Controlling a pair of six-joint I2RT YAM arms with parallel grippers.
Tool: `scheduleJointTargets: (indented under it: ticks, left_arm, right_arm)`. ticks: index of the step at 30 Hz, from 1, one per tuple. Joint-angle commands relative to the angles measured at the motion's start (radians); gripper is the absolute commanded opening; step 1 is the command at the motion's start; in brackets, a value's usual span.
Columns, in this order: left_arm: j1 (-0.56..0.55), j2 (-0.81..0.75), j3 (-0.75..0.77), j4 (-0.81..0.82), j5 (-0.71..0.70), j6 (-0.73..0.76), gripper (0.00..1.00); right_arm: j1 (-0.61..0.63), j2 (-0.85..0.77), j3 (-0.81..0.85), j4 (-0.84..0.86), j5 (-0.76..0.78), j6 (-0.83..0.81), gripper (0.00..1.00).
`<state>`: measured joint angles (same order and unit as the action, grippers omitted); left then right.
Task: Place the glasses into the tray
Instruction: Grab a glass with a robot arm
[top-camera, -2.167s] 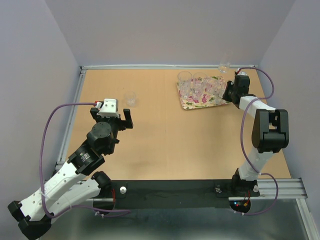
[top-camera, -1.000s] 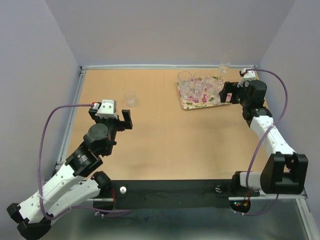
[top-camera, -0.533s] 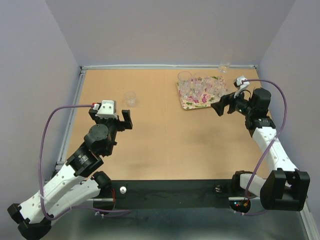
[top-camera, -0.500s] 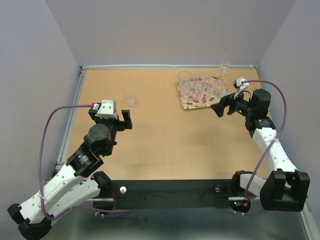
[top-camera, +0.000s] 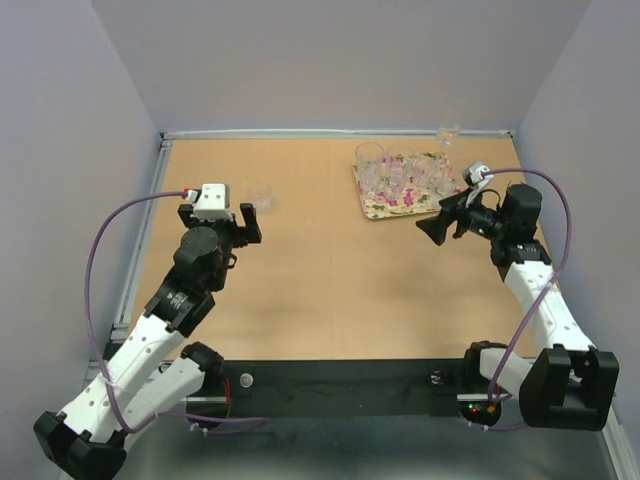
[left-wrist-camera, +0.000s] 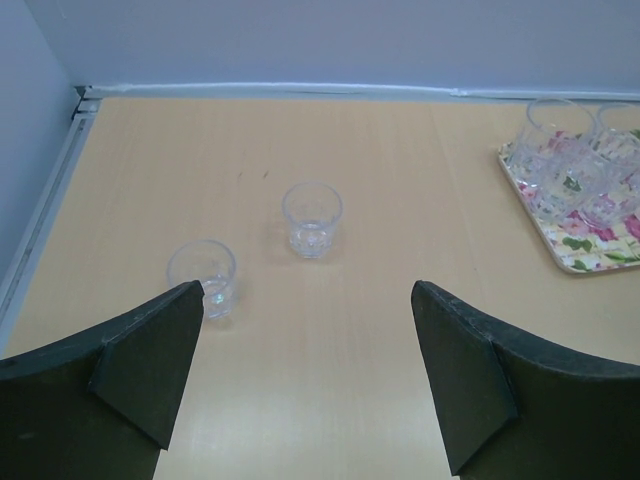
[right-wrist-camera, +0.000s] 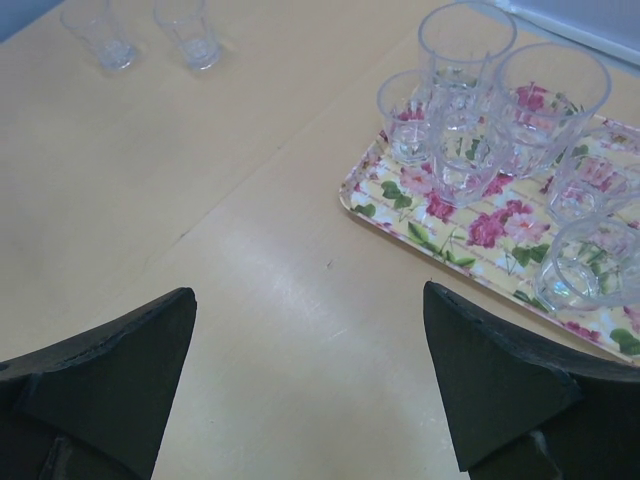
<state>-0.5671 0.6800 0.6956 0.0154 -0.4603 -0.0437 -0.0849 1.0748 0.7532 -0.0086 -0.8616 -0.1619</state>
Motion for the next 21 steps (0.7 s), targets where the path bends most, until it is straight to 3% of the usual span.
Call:
scheduleJointTargets:
  ticks: [1,13,17,21]
  left_arm:
    - [0.085,0.050,0.025,0.070,0.116,-0.057,0.96]
    - [0.482,0.248,0.070,0.070,0.504,-0.306,0.92]
    - [0.584,0.309,0.071,0.066,0.581,-0.398,0.91]
    - [0.633,0.403,0.102,-0.001,0.537,-0.500,0.91]
  right_arm:
    - [-0.006,-0.042,0.000,0.029,-0.027,-0.013,1.00]
    - [-0.007,-0.041,-0.003,0.029,-0.010,-0.016,1.00]
    - [-0.007,-0.039,-0.003,0.029,-0.011,-0.016,1.00]
    - [-0.007,-0.036,-0.003,0.029,-0.010,-0.014,1.00]
